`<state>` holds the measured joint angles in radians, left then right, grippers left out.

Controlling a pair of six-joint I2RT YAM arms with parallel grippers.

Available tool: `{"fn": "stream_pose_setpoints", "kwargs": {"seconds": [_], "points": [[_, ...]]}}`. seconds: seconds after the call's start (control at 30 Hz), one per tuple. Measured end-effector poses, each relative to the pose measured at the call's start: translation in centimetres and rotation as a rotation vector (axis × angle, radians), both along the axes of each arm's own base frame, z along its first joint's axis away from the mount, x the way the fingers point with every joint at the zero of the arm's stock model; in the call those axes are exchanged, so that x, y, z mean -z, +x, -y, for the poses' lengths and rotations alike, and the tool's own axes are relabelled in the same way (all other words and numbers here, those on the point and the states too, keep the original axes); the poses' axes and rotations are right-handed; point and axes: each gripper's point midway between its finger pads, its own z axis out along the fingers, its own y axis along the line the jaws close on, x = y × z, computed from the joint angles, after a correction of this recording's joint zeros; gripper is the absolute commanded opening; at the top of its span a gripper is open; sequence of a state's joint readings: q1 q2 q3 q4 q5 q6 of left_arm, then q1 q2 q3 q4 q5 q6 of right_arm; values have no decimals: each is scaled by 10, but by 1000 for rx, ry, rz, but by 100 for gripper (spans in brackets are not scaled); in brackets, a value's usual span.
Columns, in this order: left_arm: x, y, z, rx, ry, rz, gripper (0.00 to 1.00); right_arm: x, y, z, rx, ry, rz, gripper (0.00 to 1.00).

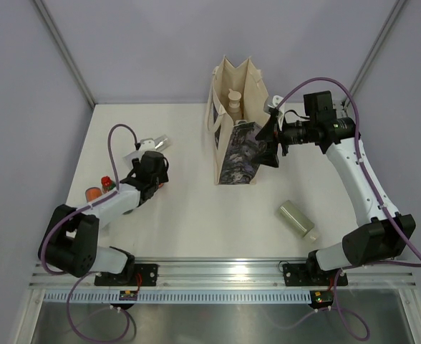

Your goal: Place the personal care products into the canvas bag

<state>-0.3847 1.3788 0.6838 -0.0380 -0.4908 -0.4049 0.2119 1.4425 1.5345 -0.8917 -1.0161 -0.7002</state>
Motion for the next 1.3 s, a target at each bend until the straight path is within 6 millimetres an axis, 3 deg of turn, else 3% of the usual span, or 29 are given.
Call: {"fn": "stream_pose_setpoints", "kwargs": {"seconds": [0.17, 0.4, 0.57, 0.67, 0.77, 0.93, 1.07, 1.17, 1.23, 1.3], "points": [[-12, -10, 20, 117, -88, 15, 0, -6, -2, 0, 3, 10, -9, 100], [-64, -22, 60, 263, -323, 120, 0, -13, -8, -3, -2, 45, -59, 100], [-83, -30, 87, 323, -501, 132, 0, -17, -11, -4, 8, 60, -96, 100], [-100, -32, 102, 357, -585, 121, 0, -31, -12, -5, 12, 75, -90, 99], [-146, -25, 116, 407, -651, 178, 0, -50, -13, -7, 12, 100, -72, 100], [-282, -4, 137, 527, -757, 424, 0, -70, -11, -4, 32, 127, -56, 99], [-370, 6, 153, 618, -825, 584, 0, -72, -6, 2, 75, 136, -83, 99], [-402, 23, 173, 674, -855, 620, 0, -74, 2, 11, 127, 141, -92, 100], [-402, 40, 191, 695, -868, 599, 0, -78, 8, 18, 170, 147, -85, 99], [-389, 57, 208, 703, -871, 558, 0, -81, 11, 25, 205, 153, -76, 99]]}}
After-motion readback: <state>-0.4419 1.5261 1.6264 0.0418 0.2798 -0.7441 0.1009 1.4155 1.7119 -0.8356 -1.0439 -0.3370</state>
